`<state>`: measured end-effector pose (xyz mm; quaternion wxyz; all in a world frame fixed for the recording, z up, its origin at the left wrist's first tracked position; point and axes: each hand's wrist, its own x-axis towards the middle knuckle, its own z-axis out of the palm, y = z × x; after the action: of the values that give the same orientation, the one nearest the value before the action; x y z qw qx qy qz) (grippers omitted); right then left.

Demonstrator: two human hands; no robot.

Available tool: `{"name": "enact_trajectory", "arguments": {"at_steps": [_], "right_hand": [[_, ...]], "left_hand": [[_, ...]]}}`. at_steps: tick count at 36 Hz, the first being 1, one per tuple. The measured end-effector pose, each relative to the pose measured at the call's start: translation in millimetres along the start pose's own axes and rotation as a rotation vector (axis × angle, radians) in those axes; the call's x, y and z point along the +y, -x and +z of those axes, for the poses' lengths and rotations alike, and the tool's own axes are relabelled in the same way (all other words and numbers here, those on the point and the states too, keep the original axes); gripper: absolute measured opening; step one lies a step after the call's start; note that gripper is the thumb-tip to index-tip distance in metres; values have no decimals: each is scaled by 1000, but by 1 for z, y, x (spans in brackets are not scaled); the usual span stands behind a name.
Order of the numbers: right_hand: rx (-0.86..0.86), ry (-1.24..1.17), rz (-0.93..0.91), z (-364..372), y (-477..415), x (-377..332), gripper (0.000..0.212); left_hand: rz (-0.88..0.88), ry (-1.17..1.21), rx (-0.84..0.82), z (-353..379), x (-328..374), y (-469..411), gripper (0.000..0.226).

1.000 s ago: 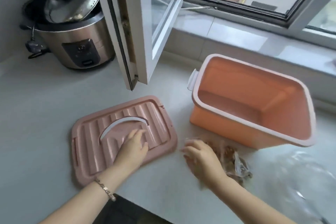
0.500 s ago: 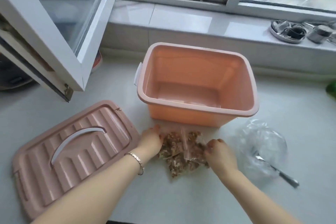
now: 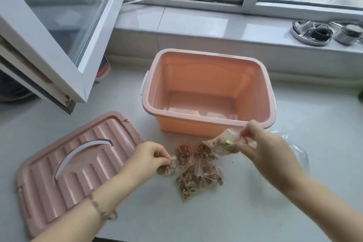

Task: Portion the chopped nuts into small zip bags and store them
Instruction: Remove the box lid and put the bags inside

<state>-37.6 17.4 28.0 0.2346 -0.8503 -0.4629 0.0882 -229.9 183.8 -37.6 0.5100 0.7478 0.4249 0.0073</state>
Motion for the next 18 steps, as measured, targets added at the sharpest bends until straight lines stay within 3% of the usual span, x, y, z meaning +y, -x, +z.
{"name": "enact_trajectory", "arguments": {"at_steps": [4,10,14,18], "right_hand": [[-38,-182,-82,-41,-35,-13,16],[-32,-147,-169,-57,-115,-18,11],[-101,-47,-119,-21,-173,2,13],[-243,3,-7,34,-213,34,20]], "left_hand": [[243,-56,122,-38,56,22,18],[414,-35,283,-79,132,-20,8],[352,-129,275,-69,142,-98,11],[193,-198,127,-41,127,-169,19]]}}
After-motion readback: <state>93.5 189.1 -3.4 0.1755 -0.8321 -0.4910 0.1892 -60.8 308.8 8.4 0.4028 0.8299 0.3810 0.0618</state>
